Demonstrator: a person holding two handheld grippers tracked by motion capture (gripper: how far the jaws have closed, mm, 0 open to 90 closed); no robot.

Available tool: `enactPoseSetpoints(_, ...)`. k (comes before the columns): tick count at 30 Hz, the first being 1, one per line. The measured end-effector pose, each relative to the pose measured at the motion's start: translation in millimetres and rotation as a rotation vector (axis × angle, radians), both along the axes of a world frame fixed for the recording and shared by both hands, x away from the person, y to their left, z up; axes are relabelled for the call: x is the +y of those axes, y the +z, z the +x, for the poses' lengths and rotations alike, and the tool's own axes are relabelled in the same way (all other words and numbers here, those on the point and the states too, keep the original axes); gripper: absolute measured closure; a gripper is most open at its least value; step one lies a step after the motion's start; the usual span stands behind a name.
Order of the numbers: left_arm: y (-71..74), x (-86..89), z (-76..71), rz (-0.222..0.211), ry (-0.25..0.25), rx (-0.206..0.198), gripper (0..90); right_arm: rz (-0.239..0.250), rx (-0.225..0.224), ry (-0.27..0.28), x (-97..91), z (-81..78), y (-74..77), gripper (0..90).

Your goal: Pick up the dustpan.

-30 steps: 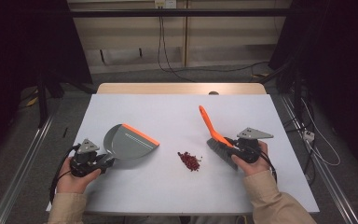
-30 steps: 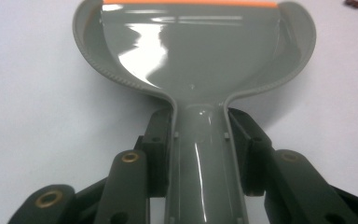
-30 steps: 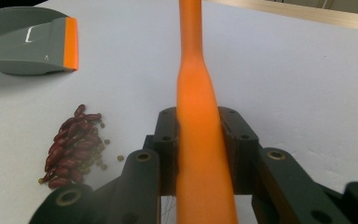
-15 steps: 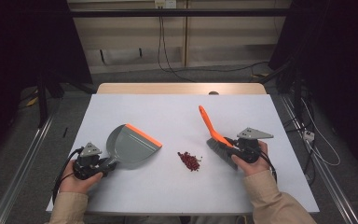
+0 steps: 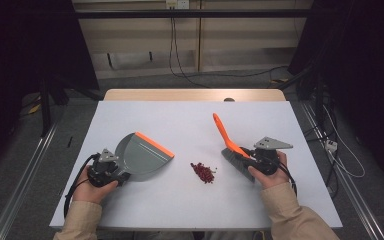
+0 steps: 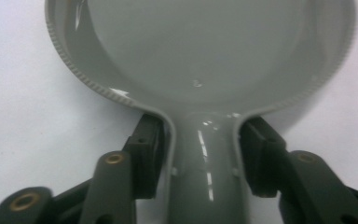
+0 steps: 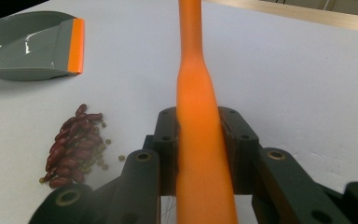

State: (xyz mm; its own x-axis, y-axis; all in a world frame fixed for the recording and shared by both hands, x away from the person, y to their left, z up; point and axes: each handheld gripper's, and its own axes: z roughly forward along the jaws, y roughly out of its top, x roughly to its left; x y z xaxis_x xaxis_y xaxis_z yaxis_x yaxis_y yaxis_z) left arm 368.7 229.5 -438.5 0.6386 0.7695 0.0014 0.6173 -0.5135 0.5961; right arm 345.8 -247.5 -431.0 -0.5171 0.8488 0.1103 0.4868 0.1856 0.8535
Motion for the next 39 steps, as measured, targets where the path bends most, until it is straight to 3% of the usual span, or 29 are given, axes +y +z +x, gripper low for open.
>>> enactPoseSetpoints(2, 0.7, -0.1, 0.7, -0.009, -0.003, 0.003, 54.4, 0.001, 0.000, -0.001, 0.2, -0.2, -0.1, 71.0)
enactPoseSetpoints(3, 0.5, -0.8, 0.4, -0.016, -0.020, 0.000, 63.2, 0.001, 0.000, -0.001, 0.3, -0.2, -0.1, 71.0)
enactPoseSetpoints(4, 0.9, -1.2, 0.4, 0.000, -0.025, -0.002, 64.1, 0.001, -0.001, -0.002, 0.3, -0.3, -0.1, 71.0)
enactPoseSetpoints(7, 2.9, -3.1, 0.2, 0.015, -0.032, 0.000, 64.4, 0.004, 0.001, -0.003, 0.1, 0.0, -0.3, 71.0)
enactPoseSetpoints(10, 4.8, -1.8, -1.7, 0.004, -0.035, -0.021, 64.5, 0.004, 0.000, -0.002, 0.1, -0.3, -0.3, 71.0)
enactPoseSetpoints(13, 8.4, 0.1, -4.9, -0.025, -0.058, -0.015, 64.5, 0.005, -0.002, -0.003, 0.0, -0.3, -0.5, 71.0)
enactPoseSetpoints(17, 14.2, 0.3, -10.0, -0.028, -0.082, -0.027, 64.5, 0.009, -0.002, -0.008, -0.3, 0.1, -0.7, 71.1)
enactPoseSetpoints(31, 28.3, -19.6, -30.7, -0.067, -0.275, -0.008, 64.4, 0.011, -0.006, -0.022, 0.0, 0.6, -0.5, 71.3)
enactPoseSetpoints(39, 20.5, -32.9, -36.2, -0.066, -0.350, 0.024, 64.3, 0.024, -0.044, -0.045, 6.3, 5.8, 4.0, 71.4)
